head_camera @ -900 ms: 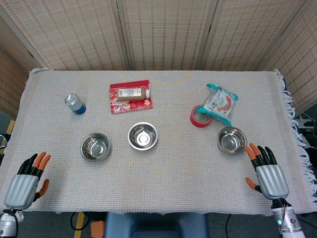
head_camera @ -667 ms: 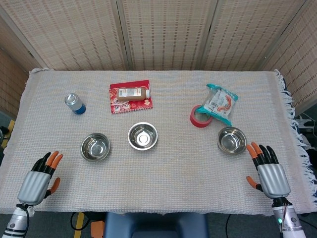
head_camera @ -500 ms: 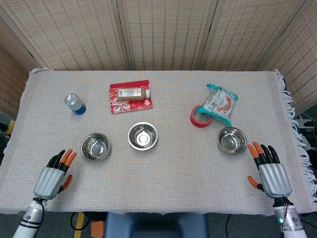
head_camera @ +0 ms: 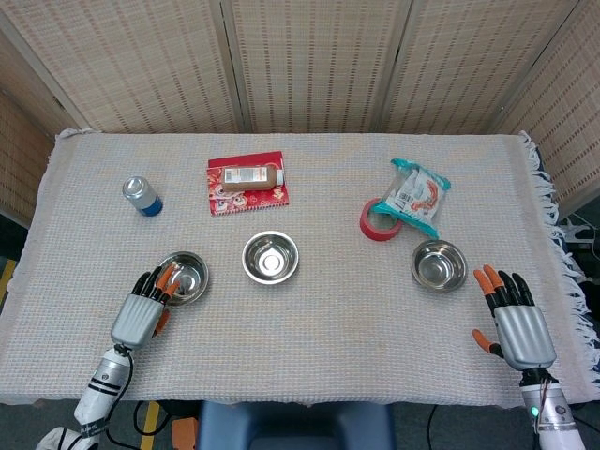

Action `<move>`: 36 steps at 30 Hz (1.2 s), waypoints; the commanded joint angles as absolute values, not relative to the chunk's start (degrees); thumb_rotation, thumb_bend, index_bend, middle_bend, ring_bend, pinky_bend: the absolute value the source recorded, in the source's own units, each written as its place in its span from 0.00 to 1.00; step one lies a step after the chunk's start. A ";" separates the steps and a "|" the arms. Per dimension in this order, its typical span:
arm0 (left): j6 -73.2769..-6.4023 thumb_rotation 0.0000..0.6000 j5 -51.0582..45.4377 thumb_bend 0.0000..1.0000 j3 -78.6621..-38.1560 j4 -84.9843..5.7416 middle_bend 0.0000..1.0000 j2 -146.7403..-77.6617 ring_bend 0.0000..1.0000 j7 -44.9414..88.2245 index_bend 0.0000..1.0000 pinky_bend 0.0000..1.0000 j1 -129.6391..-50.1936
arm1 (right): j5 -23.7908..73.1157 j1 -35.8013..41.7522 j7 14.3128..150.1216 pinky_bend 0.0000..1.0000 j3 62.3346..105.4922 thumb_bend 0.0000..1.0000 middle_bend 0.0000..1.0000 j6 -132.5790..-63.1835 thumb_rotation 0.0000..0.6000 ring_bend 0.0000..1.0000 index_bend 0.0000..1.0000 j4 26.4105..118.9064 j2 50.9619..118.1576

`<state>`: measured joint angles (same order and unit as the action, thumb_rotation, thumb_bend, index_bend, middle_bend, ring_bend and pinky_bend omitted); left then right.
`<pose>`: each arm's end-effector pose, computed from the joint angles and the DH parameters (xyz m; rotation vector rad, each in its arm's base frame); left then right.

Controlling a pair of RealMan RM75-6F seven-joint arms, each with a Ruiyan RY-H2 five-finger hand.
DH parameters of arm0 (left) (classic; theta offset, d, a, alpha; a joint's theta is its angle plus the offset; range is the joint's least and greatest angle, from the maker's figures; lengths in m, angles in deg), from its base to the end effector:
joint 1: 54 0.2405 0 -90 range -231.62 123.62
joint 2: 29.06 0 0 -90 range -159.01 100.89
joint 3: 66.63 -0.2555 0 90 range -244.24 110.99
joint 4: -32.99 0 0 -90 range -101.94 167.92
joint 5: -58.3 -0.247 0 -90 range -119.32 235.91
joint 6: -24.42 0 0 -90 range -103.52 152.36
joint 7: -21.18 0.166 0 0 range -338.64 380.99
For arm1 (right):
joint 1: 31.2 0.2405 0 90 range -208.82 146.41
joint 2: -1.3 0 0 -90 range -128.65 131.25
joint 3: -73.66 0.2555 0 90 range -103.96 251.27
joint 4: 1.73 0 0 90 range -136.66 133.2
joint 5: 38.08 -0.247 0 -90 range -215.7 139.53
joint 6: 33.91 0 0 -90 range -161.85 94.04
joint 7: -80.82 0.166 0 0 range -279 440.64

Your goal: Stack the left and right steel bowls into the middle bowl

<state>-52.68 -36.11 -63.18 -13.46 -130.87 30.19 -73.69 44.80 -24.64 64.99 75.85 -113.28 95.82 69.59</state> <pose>-0.3095 0.2955 -0.0500 -1.7424 -0.5117 -0.8143 -0.3007 -0.2081 0.0767 1.4917 -0.9029 0.7560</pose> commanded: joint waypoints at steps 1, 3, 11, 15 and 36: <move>-52.94 1.00 -35.94 0.45 -62.56 -5.56 0.00 -135.52 0.00 26.87 0.38 0.14 -76.31 | 44.81 -24.64 65.10 0.00 75.84 0.12 0.00 -113.30 1.00 0.00 0.00 95.89 69.48; -53.88 1.00 -36.19 0.45 -62.79 -2.89 0.00 -136.81 0.00 25.46 0.45 0.14 -76.84 | 44.81 -24.68 65.22 0.00 75.91 0.12 0.00 -113.49 1.00 0.00 0.00 95.91 69.40; -60.85 1.00 -37.04 0.44 -62.78 5.61 0.08 -141.43 0.00 19.95 0.68 0.14 -78.56 | 44.44 -24.61 65.57 0.00 76.02 0.12 0.00 -113.38 1.00 0.00 0.00 96.00 69.15; -64.18 1.00 -36.02 0.44 -61.06 7.15 0.09 -142.84 0.00 19.14 0.69 0.17 -80.11 | 44.33 -24.72 65.88 0.00 76.07 0.12 0.00 -113.59 1.00 0.00 0.00 96.11 68.95; -57.77 1.00 -33.44 0.45 -57.13 -0.35 0.08 -149.10 0.00 29.44 0.61 0.19 -94.60 | 43.17 -24.47 65.94 0.00 76.43 0.12 0.00 -113.15 1.00 0.00 0.00 96.35 68.63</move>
<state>-60.30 -33.58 -57.11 -0.43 -147.32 27.27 -92.39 43.22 -24.43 65.91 76.39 -113.11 96.35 68.67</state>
